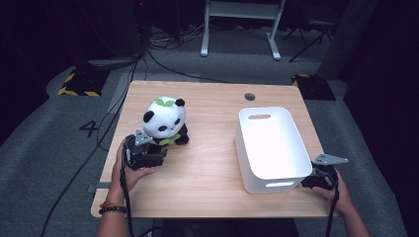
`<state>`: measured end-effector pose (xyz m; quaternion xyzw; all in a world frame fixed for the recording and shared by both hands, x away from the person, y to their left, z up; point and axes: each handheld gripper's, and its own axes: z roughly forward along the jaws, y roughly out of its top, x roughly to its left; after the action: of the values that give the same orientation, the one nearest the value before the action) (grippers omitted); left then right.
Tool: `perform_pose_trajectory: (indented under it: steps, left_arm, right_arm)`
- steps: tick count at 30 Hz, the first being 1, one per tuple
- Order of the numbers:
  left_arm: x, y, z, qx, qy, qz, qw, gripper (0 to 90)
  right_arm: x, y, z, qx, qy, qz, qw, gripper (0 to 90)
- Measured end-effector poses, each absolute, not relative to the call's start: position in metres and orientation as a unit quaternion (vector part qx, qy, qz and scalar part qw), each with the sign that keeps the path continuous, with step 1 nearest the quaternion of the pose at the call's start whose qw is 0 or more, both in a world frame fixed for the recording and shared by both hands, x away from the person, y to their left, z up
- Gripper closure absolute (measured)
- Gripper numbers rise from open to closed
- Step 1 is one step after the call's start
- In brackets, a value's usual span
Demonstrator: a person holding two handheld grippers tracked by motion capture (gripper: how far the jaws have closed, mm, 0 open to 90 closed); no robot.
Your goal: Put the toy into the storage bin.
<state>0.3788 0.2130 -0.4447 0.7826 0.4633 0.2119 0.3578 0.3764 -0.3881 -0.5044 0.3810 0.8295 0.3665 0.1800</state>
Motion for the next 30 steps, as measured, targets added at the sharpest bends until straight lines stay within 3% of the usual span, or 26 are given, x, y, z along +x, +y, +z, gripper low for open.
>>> perform_pose_trajectory:
  steps: [12, 17, 24, 27, 30]
  left_arm:
    - [0.392, 0.210, -0.443, 0.783, 0.469, 0.235, 0.333, 15.8]
    - [0.399, 0.219, -0.446, 0.775, 0.473, 0.224, 0.353, 15.1]
    - [0.418, 0.220, -0.458, 0.790, 0.460, 0.206, 0.350, 0.9]
    - [0.426, 0.215, -0.465, 0.774, 0.473, 0.203, 0.369, 0.2]
    - [0.431, 0.211, -0.471, 0.775, 0.483, 0.213, 0.347, 2.1]
  right_arm:
    - [0.376, -0.388, -0.504, 0.381, 0.829, 0.367, 0.180, 21.2]
    - [0.376, -0.388, -0.504, 0.381, 0.830, 0.367, 0.180, 21.2]
    - [0.376, -0.388, -0.504, 0.381, 0.830, 0.366, 0.180, 21.2]
    - [0.376, -0.388, -0.504, 0.381, 0.830, 0.366, 0.180, 21.2]
    - [0.376, -0.388, -0.504, 0.381, 0.829, 0.367, 0.181, 21.0]
